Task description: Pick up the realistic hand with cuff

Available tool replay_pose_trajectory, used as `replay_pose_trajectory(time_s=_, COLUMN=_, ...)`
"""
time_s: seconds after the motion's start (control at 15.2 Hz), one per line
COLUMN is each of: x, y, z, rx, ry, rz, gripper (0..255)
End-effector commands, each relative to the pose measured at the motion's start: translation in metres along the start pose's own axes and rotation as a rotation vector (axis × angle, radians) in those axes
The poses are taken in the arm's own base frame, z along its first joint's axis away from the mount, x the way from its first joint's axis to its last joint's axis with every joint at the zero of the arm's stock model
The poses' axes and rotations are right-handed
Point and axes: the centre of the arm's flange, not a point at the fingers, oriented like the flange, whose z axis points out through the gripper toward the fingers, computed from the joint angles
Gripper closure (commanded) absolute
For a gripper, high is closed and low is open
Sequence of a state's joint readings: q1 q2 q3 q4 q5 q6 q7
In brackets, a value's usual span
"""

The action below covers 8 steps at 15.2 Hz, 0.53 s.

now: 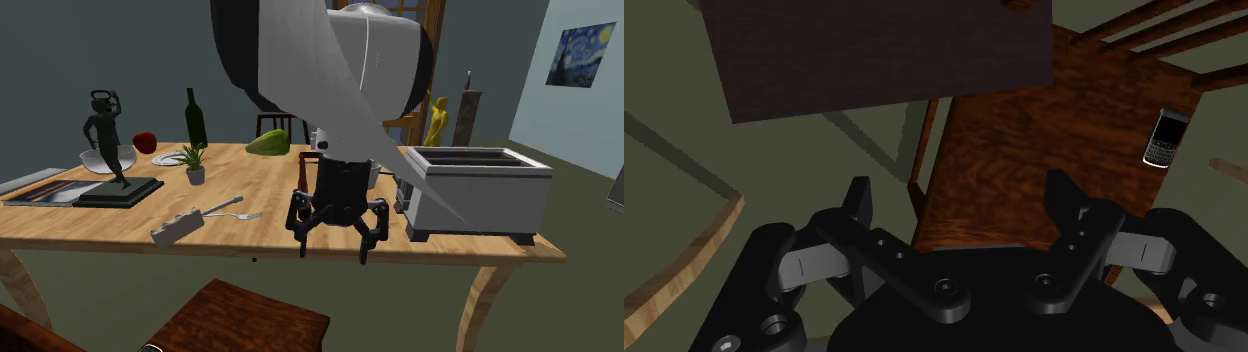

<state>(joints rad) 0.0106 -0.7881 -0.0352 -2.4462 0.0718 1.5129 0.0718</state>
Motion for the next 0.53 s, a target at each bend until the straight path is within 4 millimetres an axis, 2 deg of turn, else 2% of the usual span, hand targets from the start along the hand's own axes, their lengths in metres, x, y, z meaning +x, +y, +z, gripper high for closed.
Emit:
replay_pose_trajectory(time_s=0.0, x=0.0, y=0.0, z=0.0, rx=0.0, ry=0.0, rz=0.0, gripper=0)
replay_pose_trajectory(time_s=0.46, x=0.07, y=-0.047, z=-0.007, rx=-0.065, ry=0.1, rz=0.099, gripper=0)
